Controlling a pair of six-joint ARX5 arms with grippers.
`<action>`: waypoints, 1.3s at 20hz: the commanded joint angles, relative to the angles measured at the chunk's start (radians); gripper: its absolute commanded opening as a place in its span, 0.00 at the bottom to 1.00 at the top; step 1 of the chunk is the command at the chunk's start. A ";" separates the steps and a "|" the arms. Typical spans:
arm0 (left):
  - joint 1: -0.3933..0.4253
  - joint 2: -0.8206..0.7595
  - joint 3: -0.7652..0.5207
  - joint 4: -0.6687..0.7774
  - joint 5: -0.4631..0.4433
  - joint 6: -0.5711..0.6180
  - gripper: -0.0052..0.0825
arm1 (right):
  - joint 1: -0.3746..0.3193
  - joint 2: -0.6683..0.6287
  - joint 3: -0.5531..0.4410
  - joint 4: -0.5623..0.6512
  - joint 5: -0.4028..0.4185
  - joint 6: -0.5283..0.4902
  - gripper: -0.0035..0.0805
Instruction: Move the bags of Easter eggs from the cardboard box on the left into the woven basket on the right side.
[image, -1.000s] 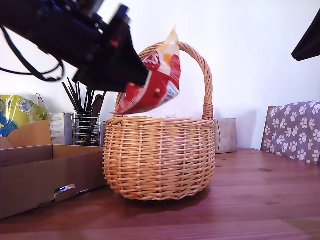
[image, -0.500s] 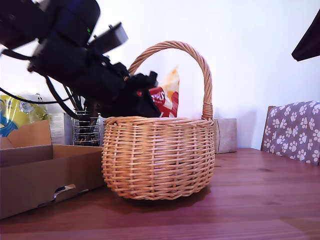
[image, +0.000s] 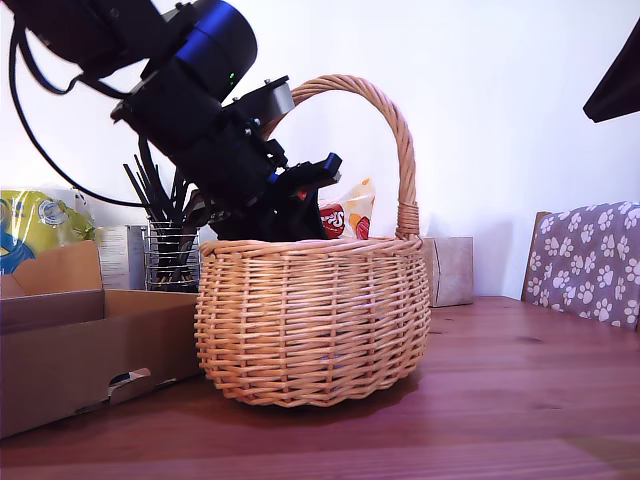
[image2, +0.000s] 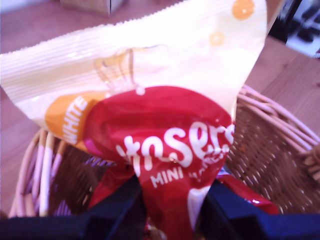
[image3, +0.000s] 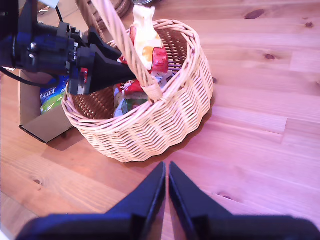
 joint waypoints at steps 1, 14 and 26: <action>-0.001 0.037 -0.017 -0.025 0.001 -0.006 0.30 | 0.004 -0.001 0.014 0.003 -0.005 -0.003 0.03; -0.003 -0.087 0.085 -0.220 0.080 -0.006 0.67 | 0.005 -0.001 0.014 -0.010 -0.005 -0.007 0.03; -0.003 -0.330 0.059 -0.512 0.071 0.048 0.48 | 0.004 -0.001 0.014 -0.007 -0.005 -0.011 0.03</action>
